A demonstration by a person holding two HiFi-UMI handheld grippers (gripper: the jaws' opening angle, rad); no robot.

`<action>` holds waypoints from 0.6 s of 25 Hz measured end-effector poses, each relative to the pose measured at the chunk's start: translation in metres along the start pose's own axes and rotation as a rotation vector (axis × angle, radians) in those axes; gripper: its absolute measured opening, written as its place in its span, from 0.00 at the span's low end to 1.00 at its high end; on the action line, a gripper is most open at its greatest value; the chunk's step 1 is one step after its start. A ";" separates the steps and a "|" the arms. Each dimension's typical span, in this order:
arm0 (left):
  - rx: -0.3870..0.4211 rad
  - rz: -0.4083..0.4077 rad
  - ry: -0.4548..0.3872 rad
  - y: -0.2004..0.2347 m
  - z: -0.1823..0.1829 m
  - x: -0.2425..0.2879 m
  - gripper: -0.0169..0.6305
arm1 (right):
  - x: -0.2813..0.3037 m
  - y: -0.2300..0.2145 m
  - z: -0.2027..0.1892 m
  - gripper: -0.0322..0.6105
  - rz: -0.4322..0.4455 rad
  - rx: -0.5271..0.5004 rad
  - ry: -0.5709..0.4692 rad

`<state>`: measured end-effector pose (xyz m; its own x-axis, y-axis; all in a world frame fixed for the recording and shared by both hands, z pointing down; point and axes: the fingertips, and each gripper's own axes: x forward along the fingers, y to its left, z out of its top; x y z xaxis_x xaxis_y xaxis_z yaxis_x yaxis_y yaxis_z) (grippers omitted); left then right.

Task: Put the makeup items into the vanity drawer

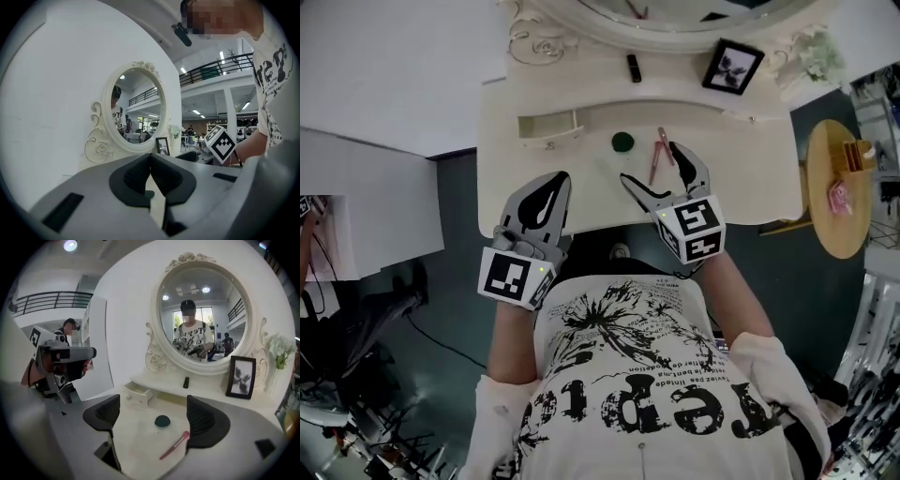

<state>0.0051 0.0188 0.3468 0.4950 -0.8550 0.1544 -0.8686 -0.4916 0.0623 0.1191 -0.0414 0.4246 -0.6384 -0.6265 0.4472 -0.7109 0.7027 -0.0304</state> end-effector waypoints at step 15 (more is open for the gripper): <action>-0.101 -0.087 0.051 0.068 -0.049 0.090 0.05 | 0.141 -0.049 -0.109 0.63 0.041 0.050 0.456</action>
<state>-0.0107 -0.0836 0.4137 0.5691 -0.7991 0.1938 -0.8215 -0.5424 0.1761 0.0961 -0.1277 0.5866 -0.4789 -0.3785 0.7921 -0.7084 0.6995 -0.0940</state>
